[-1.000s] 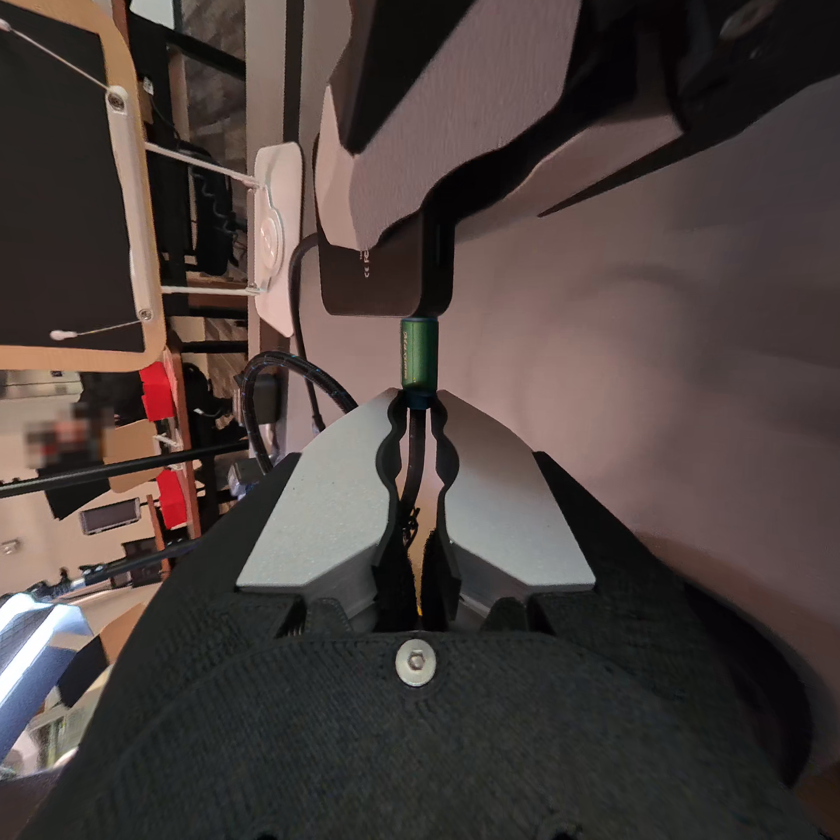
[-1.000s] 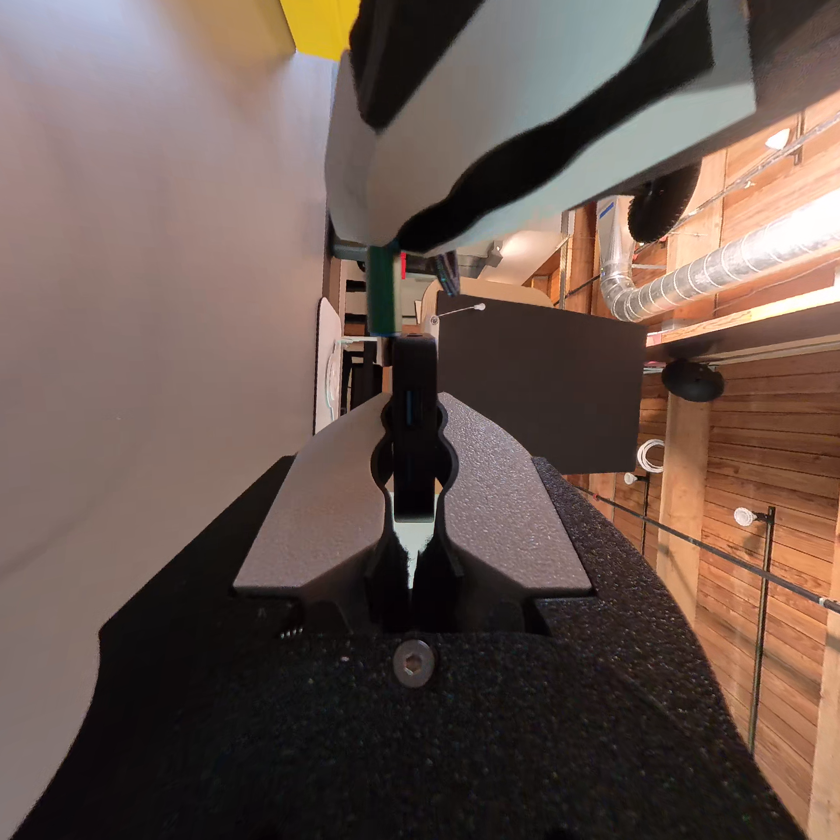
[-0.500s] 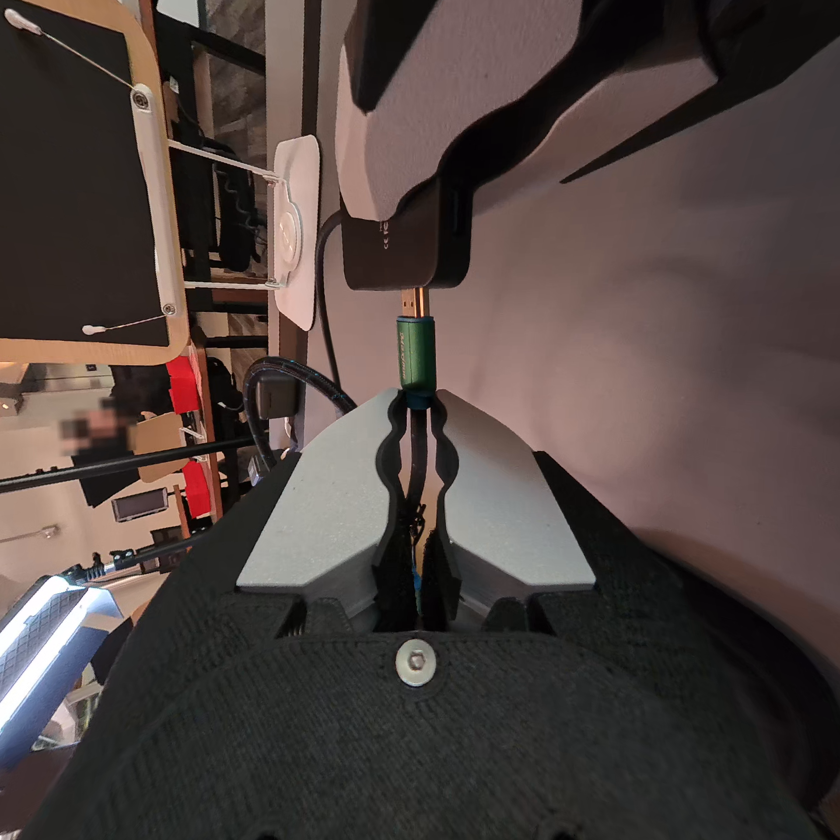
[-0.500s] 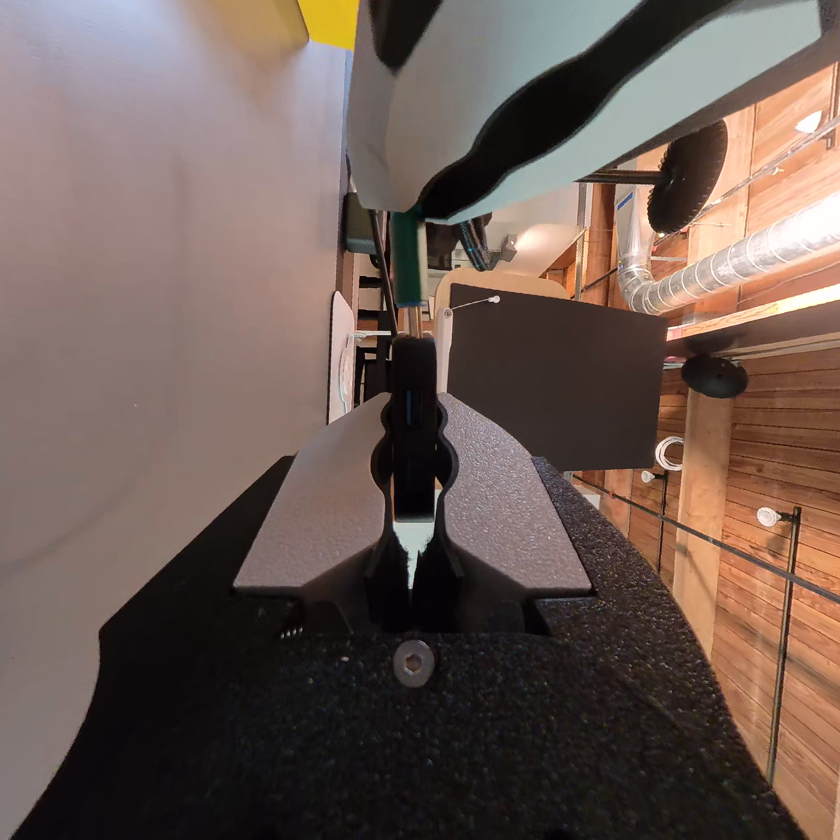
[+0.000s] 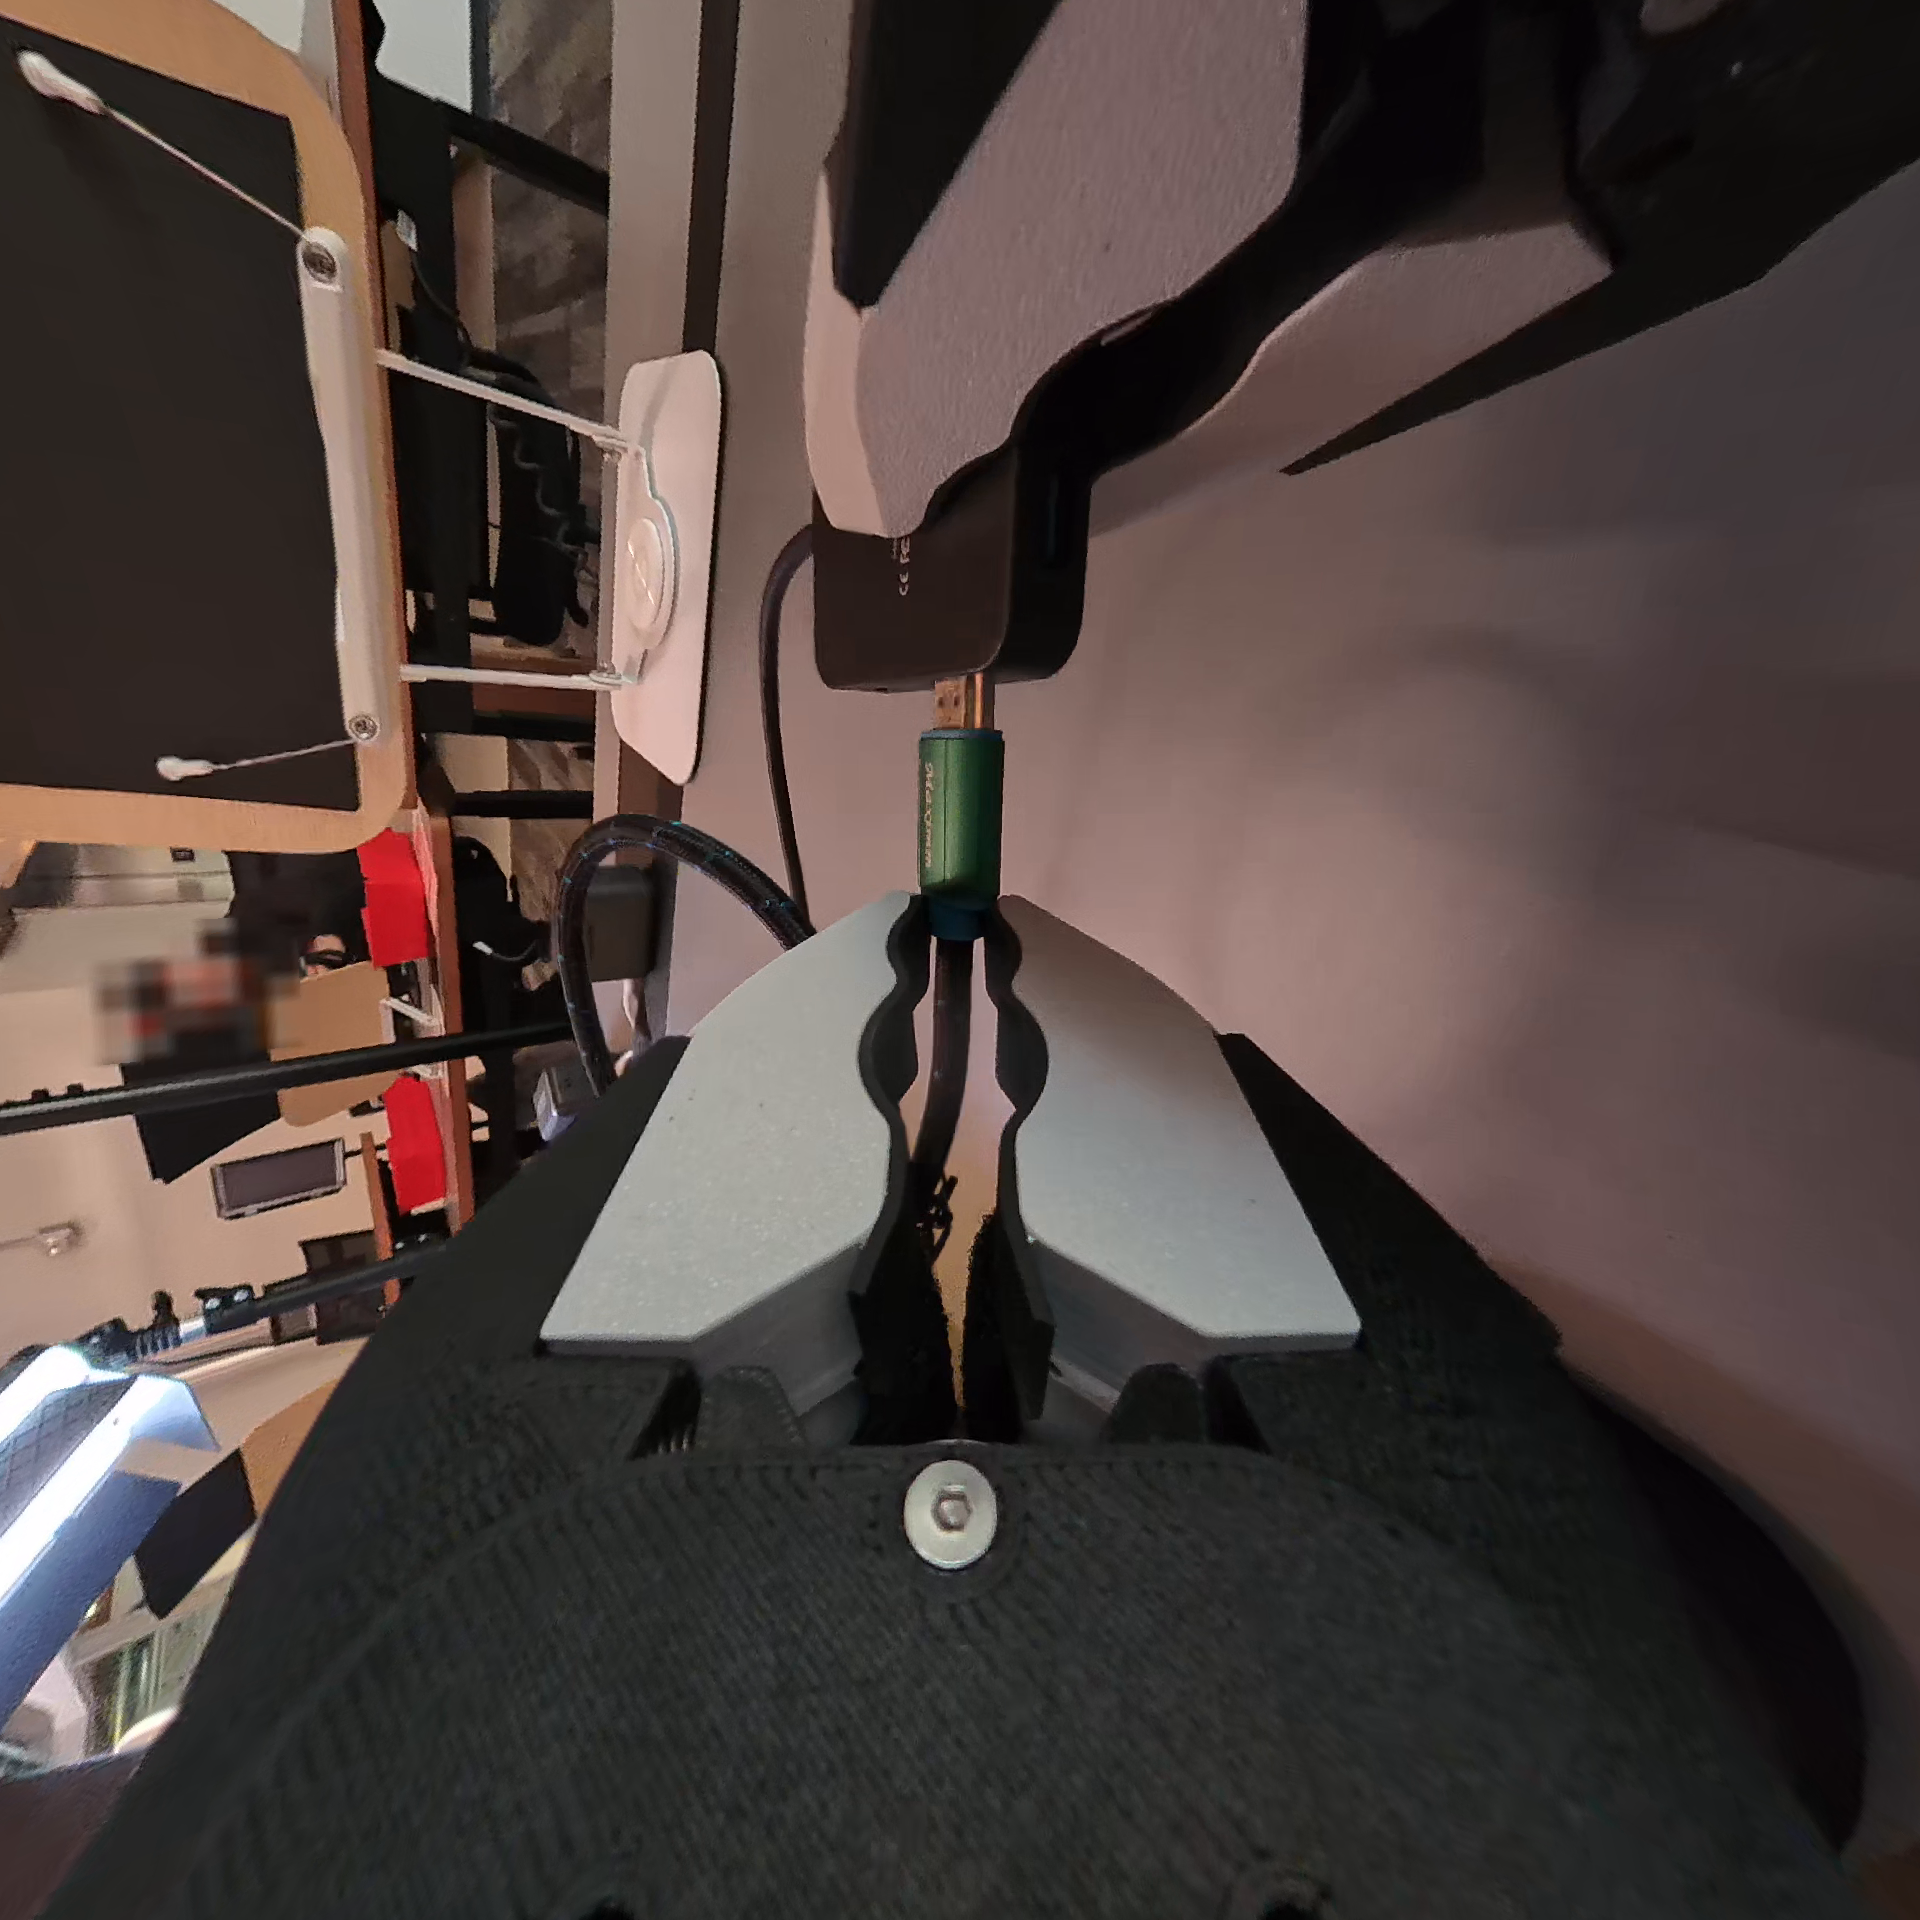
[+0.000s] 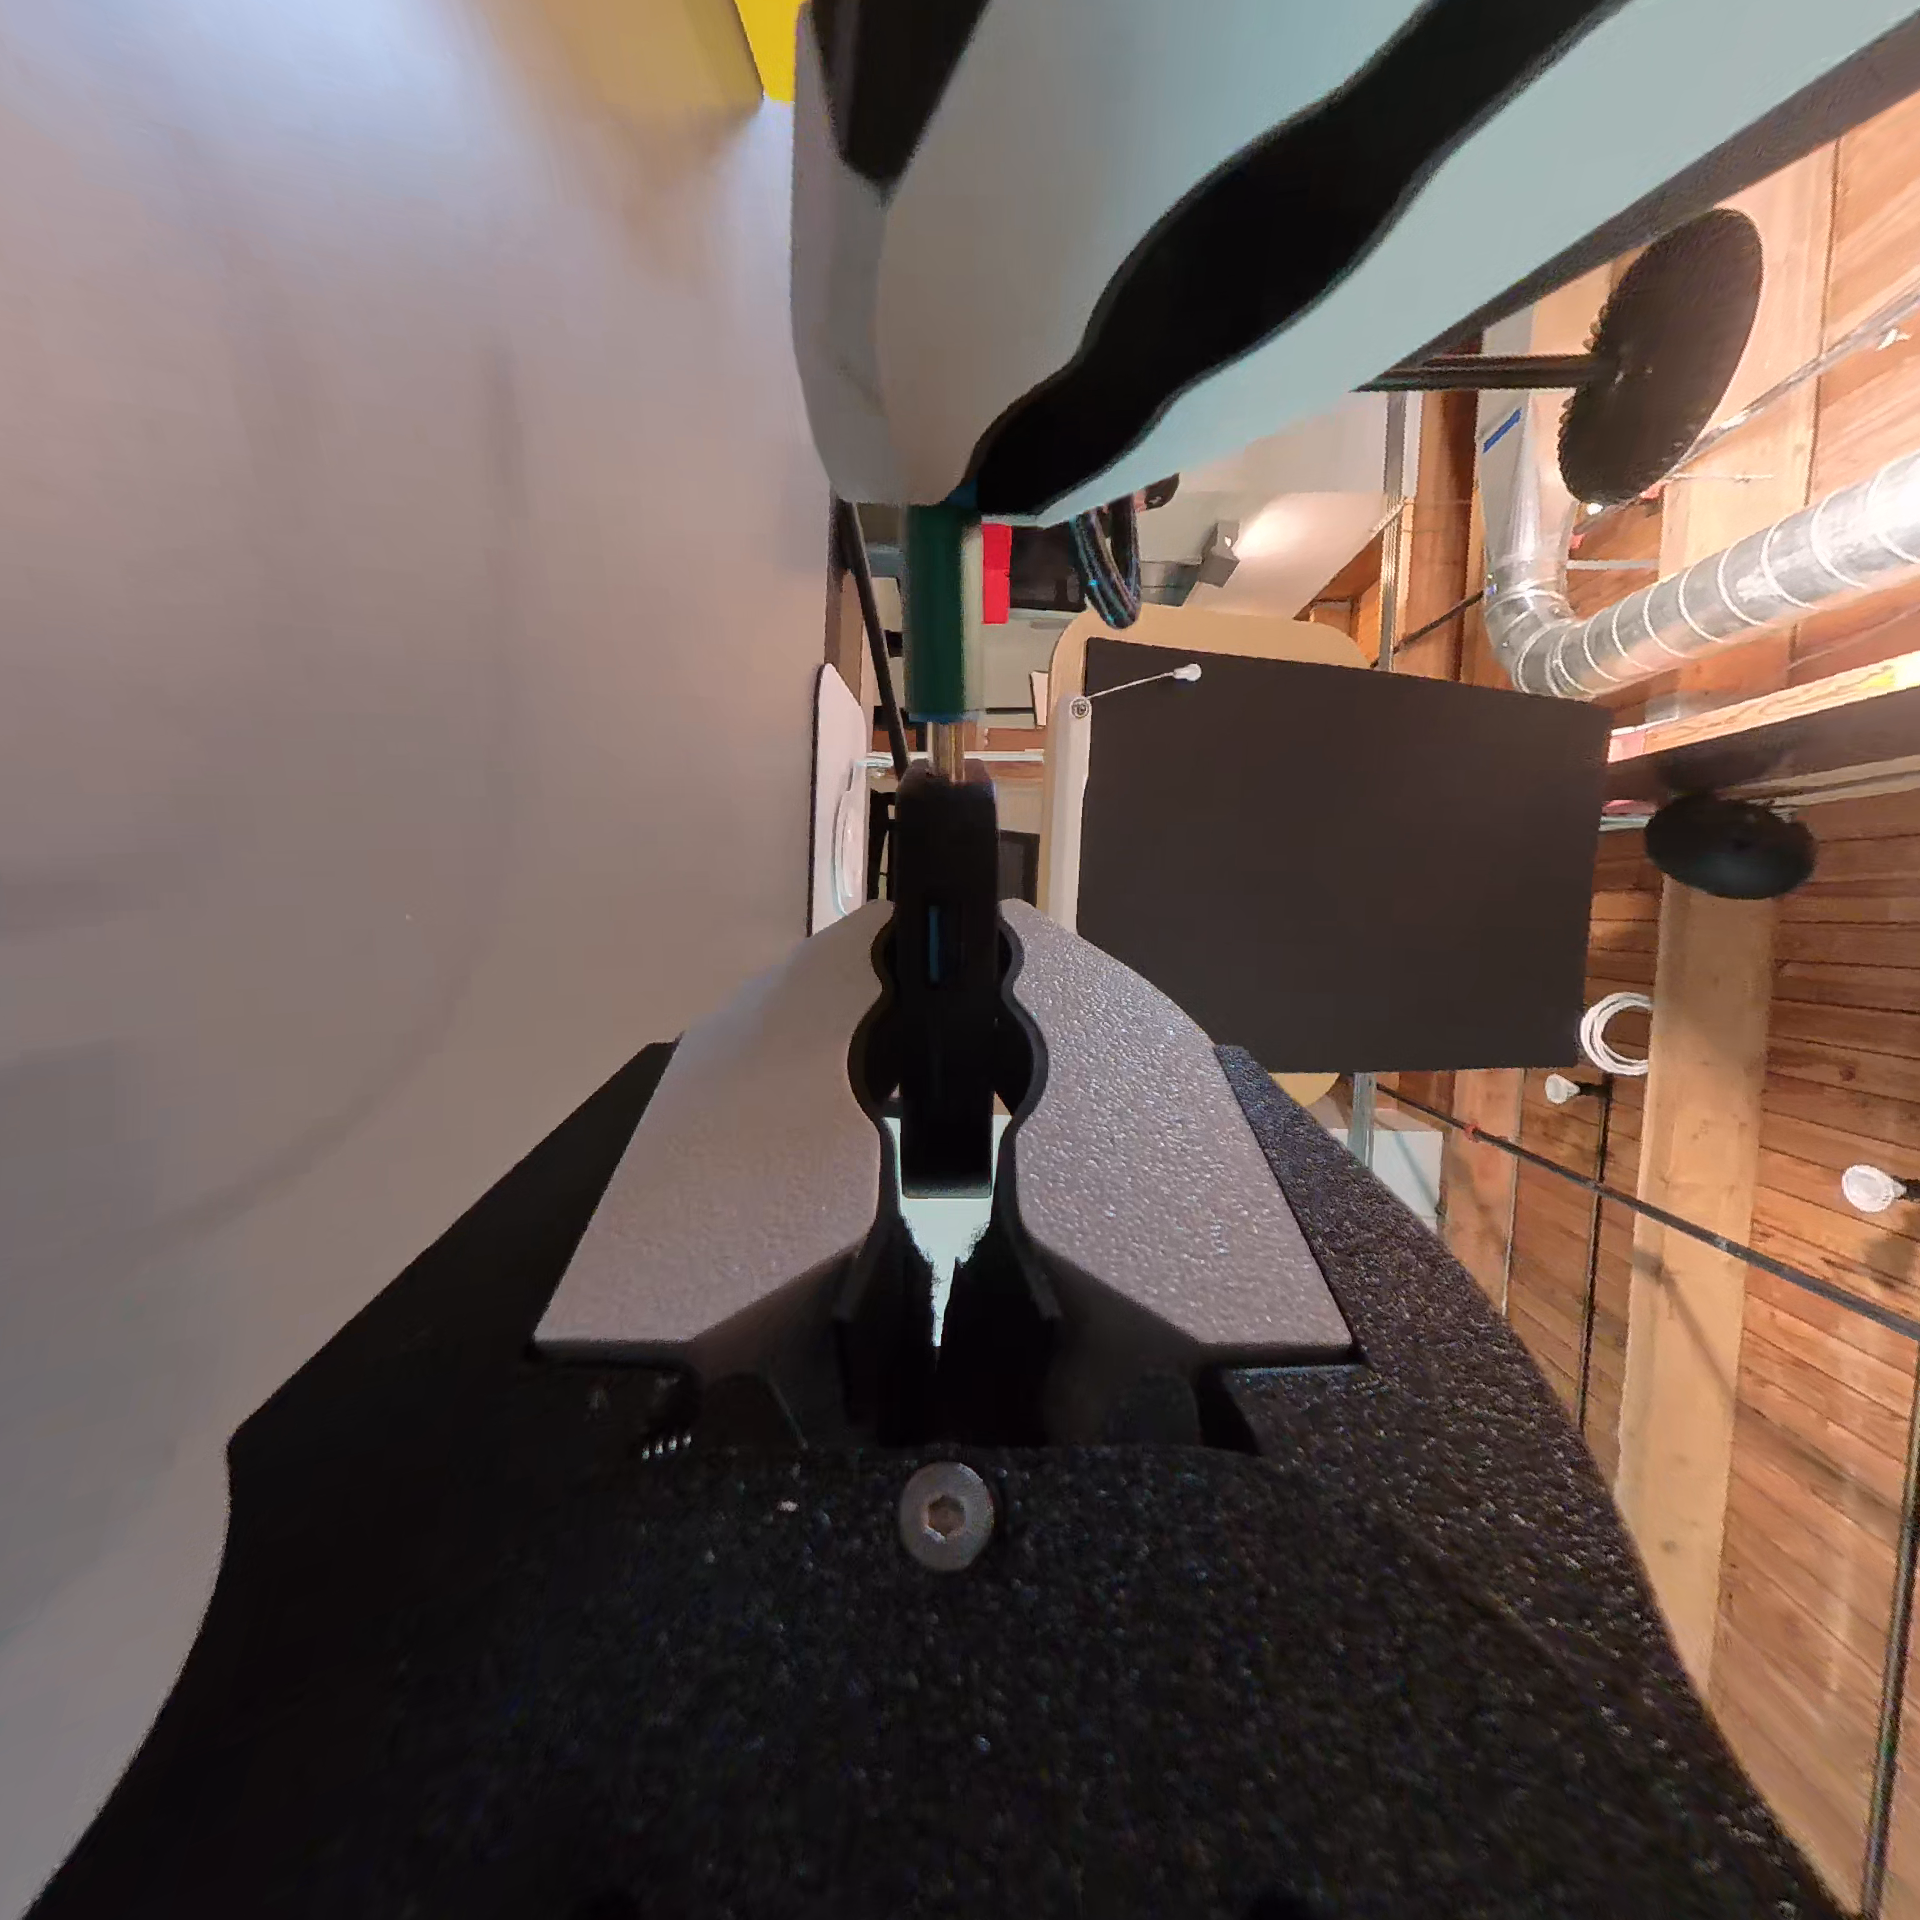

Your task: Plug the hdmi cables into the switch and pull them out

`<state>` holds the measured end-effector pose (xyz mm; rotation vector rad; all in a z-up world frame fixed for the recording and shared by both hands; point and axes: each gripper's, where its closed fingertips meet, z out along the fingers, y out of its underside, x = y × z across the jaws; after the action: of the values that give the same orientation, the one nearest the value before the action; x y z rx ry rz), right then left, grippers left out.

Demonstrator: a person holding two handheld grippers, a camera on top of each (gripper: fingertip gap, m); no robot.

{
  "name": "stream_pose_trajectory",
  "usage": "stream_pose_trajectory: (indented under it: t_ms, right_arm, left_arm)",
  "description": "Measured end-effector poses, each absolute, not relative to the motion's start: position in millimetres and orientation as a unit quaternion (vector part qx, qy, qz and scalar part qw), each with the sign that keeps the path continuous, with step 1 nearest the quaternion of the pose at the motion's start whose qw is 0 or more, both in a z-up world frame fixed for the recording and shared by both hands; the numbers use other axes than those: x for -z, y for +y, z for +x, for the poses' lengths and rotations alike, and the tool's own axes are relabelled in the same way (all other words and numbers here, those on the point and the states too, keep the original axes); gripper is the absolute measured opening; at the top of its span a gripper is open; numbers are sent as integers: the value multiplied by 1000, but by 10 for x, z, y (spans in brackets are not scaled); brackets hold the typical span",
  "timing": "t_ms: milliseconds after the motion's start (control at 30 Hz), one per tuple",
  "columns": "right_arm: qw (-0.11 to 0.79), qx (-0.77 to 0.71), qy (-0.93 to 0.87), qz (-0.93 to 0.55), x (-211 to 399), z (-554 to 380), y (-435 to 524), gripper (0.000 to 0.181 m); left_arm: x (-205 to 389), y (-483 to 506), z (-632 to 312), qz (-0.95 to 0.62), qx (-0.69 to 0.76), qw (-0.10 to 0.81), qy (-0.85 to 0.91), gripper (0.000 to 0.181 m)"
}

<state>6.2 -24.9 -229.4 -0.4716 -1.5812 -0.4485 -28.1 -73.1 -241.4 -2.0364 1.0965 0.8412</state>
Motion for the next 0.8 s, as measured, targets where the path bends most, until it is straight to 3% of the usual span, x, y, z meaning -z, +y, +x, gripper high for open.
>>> stream_pose_trajectory:
  t_ms: [233,567,800]
  right_arm:
    - [631,197,-726,-188,2429,73,-268,12]
    - [666,136,-688,-256,2316,87,-235,12]
    - [642,204,-704,-222,2347,46,-227,12]
  left_arm:
    - [2426,-712,-230,-766,-320,347,437,10]
    - [2441,-680,-230,-782,-297,390,384,9]
    - [2531,-700,-279,-784,-338,329,403,10]
